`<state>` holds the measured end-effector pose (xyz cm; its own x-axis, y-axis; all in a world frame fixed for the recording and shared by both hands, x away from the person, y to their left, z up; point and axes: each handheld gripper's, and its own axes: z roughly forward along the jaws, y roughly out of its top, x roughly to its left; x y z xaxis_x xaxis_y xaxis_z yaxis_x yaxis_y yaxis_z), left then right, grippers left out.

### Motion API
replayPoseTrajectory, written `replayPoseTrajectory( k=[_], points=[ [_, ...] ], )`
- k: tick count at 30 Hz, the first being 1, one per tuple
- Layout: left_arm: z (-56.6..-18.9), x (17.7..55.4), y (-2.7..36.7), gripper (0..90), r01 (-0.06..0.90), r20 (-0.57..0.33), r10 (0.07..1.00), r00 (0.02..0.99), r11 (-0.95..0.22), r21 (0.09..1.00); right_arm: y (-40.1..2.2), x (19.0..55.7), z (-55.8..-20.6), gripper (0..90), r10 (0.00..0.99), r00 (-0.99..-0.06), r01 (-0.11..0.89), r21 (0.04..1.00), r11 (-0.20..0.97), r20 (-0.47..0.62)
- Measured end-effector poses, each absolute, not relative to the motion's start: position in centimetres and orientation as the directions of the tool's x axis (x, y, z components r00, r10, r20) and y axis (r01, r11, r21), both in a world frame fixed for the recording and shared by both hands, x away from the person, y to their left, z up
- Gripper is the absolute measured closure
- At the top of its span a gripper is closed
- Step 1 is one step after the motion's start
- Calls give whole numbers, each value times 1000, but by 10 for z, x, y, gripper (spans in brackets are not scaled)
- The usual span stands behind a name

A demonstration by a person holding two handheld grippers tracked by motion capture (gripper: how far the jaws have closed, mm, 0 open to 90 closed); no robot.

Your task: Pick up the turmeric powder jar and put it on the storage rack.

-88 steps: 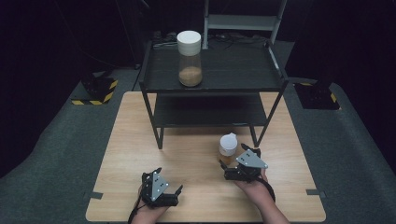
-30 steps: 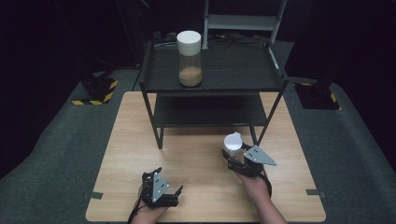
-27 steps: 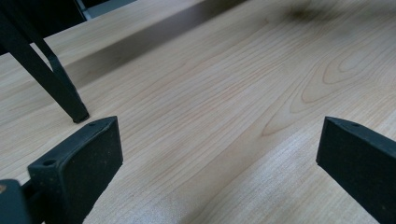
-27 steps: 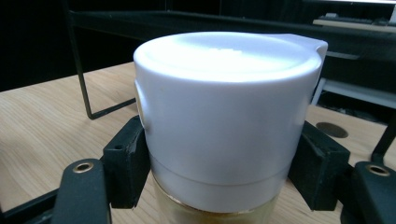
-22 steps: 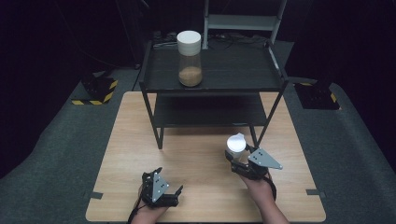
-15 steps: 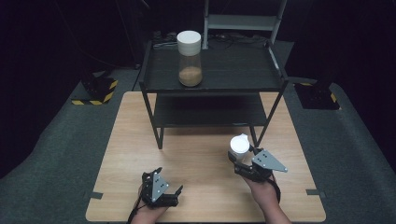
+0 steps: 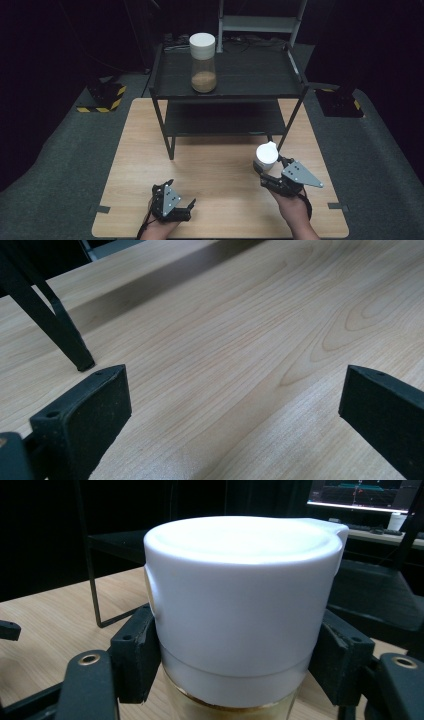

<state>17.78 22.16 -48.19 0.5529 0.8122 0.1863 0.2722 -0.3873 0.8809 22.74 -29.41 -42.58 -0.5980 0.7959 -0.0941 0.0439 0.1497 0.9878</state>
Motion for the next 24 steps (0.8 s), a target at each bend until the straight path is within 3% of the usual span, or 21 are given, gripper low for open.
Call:
replayPoseTrajectory(
  k=[24],
  points=[
    [-483, 177, 221, 7, 267, 189, 813, 551, -387, 883, -305, 214, -393, 298, 801, -591, -11, 994, 113, -98]
  ],
)
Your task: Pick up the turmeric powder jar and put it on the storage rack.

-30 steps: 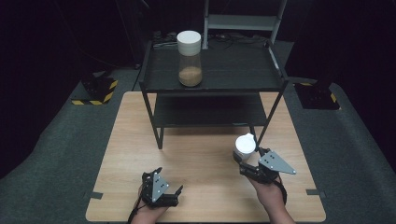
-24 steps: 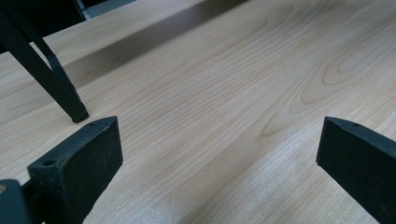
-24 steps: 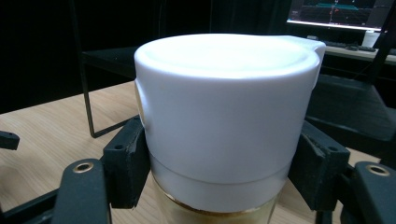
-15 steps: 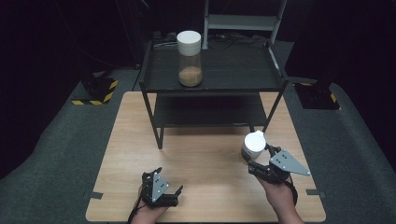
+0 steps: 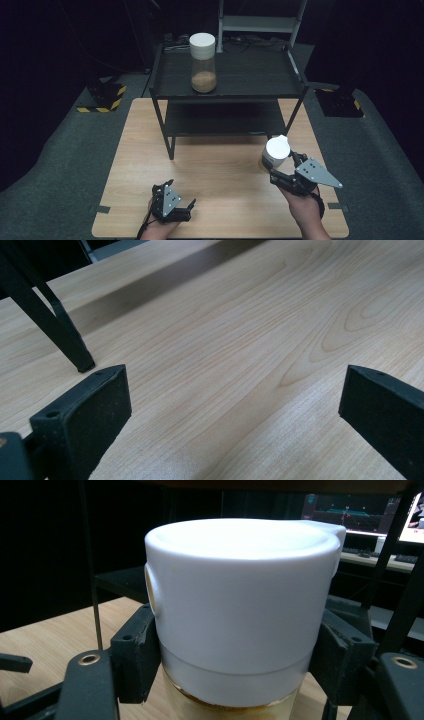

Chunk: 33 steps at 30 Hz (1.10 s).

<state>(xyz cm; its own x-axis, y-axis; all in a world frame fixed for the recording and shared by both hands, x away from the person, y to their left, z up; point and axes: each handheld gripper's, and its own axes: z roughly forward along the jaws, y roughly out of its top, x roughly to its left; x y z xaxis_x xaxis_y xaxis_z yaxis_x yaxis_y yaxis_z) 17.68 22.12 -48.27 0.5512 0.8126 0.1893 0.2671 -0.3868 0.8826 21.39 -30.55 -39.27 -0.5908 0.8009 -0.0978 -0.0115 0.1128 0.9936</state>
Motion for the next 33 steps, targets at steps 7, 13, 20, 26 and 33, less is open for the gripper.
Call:
replayPoseTrajectory(
  k=[7, 13, 20, 26, 33],
  points=[
    [-483, 177, 221, 7, 266, 190, 812, 552, -387, 883, -305, 214, -382, 298, 802, -589, -21, 994, 109, -100],
    [-483, 177, 221, 7, 266, 190, 812, 552, -388, 882, -304, 214, -371, 298, 803, -586, -37, 994, 106, -107],
    [-483, 177, 221, 7, 265, 190, 812, 552, -387, 883, -301, 216, -360, 298, 802, -587, -54, 993, 101, -113],
    [-483, 177, 222, 7, 264, 189, 812, 553, -386, 884, -298, 218, -350, 298, 803, -585, -64, 994, 90, -111],
    [-483, 177, 222, 7, 265, 187, 811, 554, -385, 884, -295, 219, -339, 298, 806, -581, -75, 994, 82, -110]
  ],
)
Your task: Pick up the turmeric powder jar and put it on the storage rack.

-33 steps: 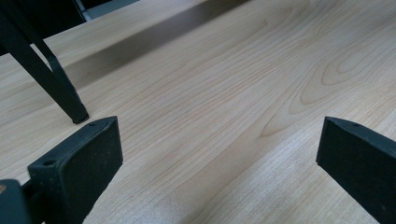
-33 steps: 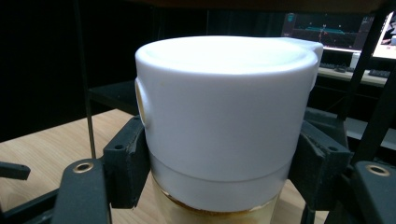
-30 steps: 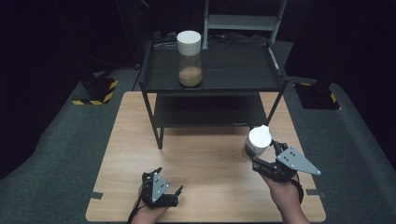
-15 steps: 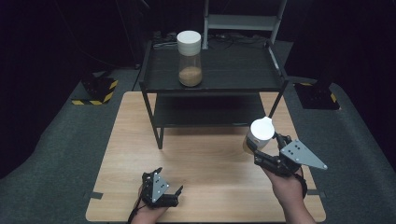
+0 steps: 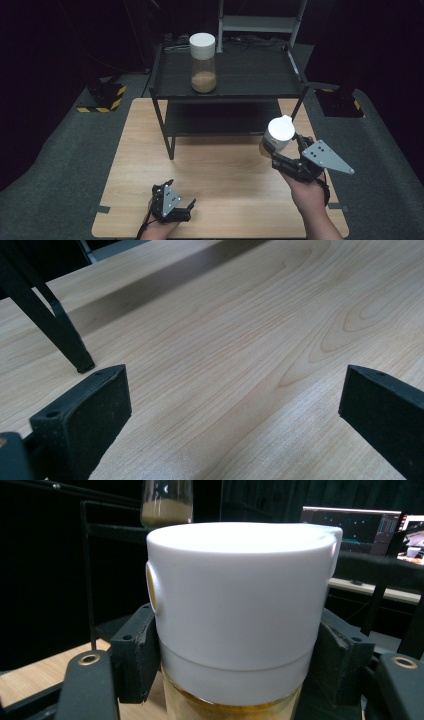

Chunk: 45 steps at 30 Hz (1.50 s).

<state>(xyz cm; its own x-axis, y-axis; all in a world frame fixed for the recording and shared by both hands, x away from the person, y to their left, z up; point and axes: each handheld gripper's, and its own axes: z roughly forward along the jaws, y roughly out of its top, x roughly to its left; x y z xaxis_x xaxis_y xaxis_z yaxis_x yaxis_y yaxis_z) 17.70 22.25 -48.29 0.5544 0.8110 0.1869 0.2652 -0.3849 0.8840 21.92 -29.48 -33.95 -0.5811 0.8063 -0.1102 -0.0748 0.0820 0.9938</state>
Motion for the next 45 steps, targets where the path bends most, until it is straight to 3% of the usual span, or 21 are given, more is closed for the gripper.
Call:
replayPoseTrajectory(
  k=[45],
  points=[
    [-484, 177, 225, 7, 261, 179, 809, 559, -377, 889, -271, 238, -267, 298, 829, -546, -153, 987, 47, -124]
  ],
)
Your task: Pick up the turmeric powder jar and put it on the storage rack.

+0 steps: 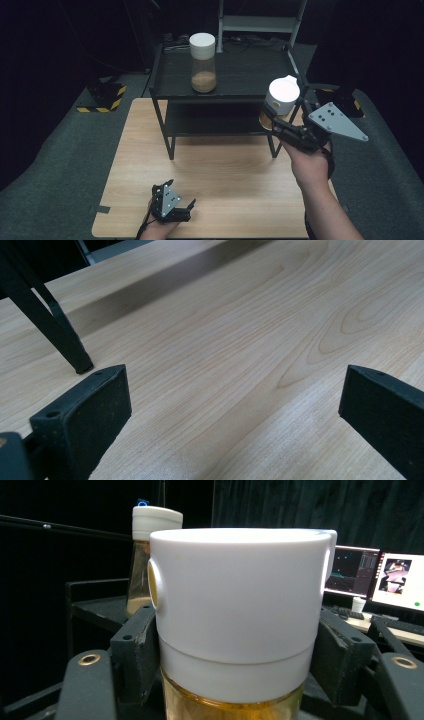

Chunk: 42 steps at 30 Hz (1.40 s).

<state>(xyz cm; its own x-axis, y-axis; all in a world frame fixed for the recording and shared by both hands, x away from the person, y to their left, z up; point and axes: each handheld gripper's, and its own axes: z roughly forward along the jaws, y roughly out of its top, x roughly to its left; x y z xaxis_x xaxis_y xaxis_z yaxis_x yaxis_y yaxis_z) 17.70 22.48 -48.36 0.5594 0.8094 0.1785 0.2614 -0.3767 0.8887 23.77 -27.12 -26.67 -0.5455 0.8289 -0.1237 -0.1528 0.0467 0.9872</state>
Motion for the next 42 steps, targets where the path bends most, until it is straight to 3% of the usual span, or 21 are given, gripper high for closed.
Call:
replayPoseTrajectory(
  k=[42],
  points=[
    [-484, 177, 227, 7, 259, 171, 808, 564, -369, 893, -238, 292, -228, 298, 858, -502, -161, 986, 32, -110]
  ],
)
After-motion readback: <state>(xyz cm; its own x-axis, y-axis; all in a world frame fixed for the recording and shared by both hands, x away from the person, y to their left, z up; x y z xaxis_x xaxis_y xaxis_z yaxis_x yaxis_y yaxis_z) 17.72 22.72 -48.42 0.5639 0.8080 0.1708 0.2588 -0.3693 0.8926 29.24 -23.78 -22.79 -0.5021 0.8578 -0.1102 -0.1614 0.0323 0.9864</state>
